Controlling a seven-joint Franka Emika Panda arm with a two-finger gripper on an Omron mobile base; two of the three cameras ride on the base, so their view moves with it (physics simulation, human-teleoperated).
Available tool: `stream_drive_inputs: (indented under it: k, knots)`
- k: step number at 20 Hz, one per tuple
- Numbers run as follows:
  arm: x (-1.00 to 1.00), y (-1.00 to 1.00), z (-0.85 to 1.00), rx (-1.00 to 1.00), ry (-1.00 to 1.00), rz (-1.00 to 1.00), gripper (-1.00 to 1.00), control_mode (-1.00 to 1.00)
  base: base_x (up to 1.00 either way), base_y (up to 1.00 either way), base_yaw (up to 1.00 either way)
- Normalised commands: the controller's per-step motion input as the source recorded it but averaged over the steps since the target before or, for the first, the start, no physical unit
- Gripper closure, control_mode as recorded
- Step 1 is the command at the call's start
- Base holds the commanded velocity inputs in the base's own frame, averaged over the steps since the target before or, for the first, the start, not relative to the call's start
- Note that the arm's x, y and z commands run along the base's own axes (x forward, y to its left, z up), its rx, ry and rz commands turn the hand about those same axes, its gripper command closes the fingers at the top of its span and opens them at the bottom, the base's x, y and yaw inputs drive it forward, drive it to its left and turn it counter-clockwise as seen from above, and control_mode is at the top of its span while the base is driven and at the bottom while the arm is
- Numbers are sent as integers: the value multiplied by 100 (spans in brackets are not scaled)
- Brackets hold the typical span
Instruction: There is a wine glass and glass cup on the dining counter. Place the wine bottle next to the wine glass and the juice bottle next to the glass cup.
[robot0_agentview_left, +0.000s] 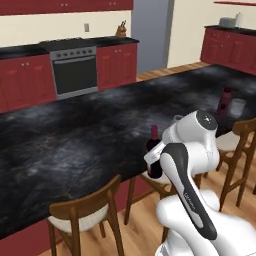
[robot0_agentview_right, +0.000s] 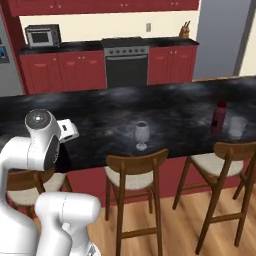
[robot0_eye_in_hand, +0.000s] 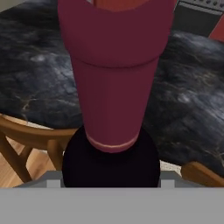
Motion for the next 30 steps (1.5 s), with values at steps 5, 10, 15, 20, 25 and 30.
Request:
stream_drive_inputs:
  k: [5,10,15,20,25,30]
  knots:
    - [0,0,0,0,0,0,100,100,70,-10,22]
    - [0,0,0,0,0,0,100,100,57,-17,27]
    - [0,0,0,0,0,0,100,100,53,-33,11]
    - [0,0,0,0,0,0,100,100,54,-37,5]
    - [0,0,0,0,0,0,100,100,54,-39,4]
    - [0,0,0,0,0,0,100,100,45,-34,5]
